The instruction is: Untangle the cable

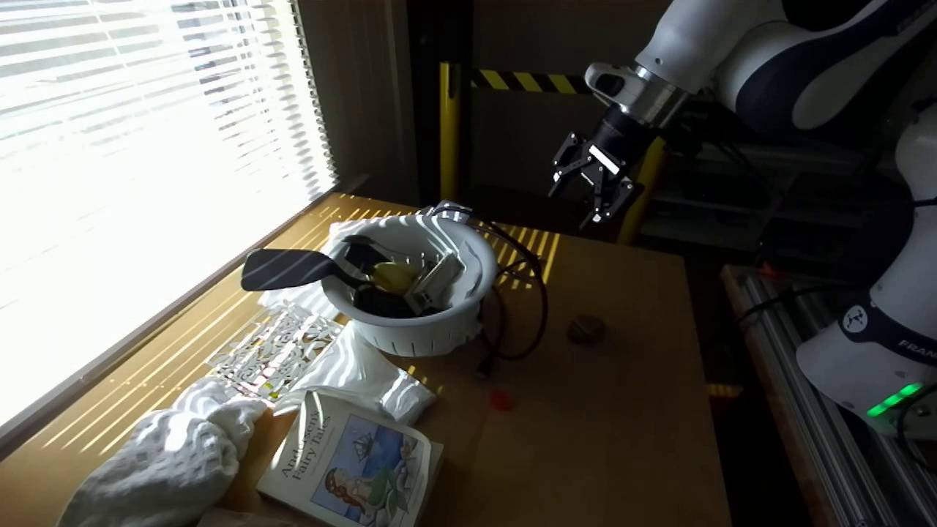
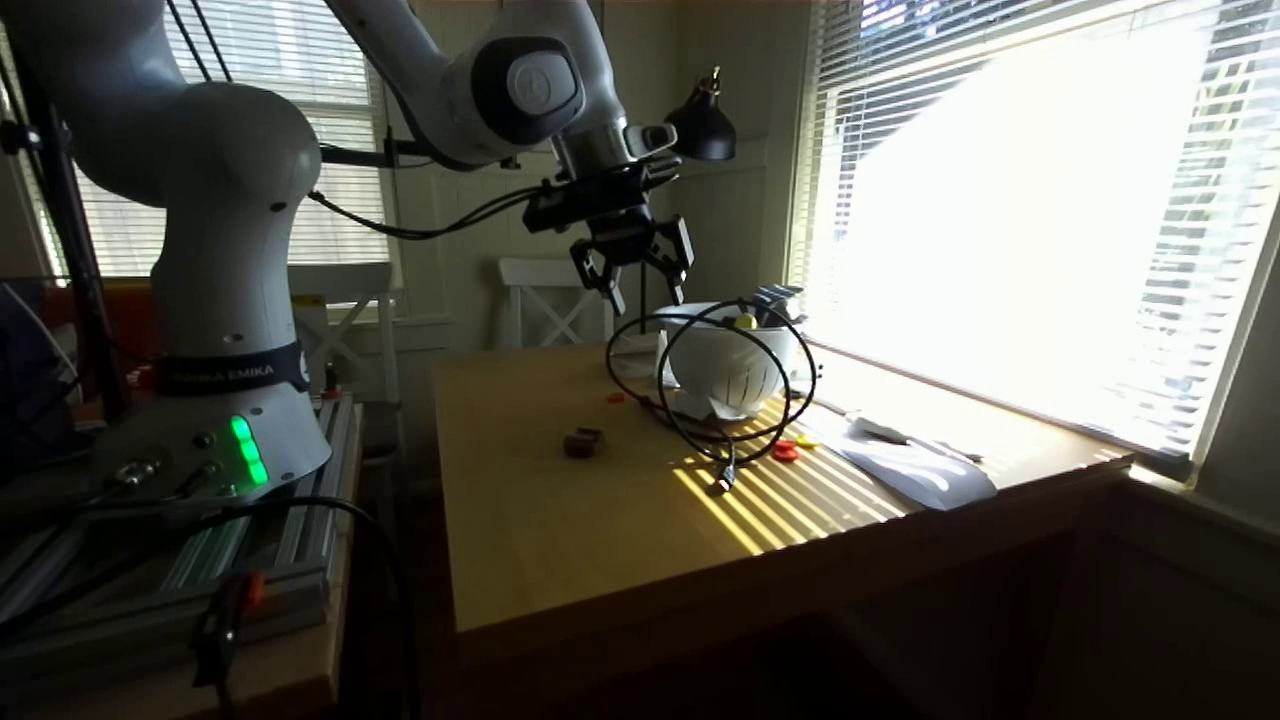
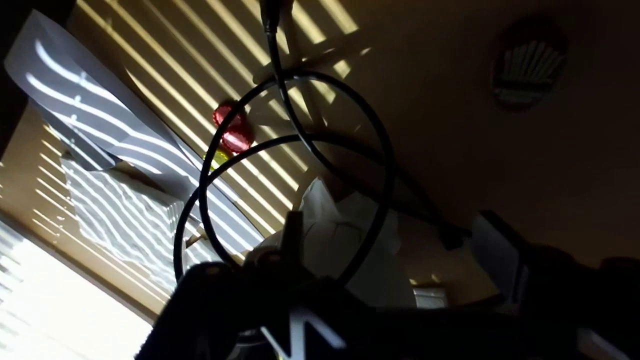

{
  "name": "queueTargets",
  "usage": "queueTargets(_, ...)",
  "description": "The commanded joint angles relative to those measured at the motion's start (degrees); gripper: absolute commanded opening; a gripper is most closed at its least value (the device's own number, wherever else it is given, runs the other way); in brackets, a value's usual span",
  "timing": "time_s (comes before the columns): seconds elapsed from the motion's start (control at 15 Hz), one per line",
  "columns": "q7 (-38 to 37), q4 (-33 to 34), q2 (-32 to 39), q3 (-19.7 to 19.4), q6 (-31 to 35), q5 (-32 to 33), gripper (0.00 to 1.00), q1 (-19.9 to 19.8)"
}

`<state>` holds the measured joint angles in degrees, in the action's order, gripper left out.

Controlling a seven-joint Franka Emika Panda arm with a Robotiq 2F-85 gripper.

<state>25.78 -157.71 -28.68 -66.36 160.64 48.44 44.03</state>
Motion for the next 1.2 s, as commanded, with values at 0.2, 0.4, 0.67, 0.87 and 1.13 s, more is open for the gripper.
queueTargets(0.2, 0.38, 7.09, 18.54, 22.96, -5.78, -19.46, 1.00, -10.27)
queueTargets(0.4, 6.21, 10.64, 25.22, 32.59, -4.52, -32.02, 1.00, -17.38)
queueTargets(0.67, 20.18, 15.29, 31.91, 26.06, -4.07, -47.84, 1.00, -9.98)
queueTargets(0.87, 29.18, 19.32, 36.86, 28.87, -6.29, -60.26, 0.66, -11.13)
queueTargets(1.13, 35.61, 23.56, 42.71, 32.47, -8.38, -69.10, 0.36, -13.21)
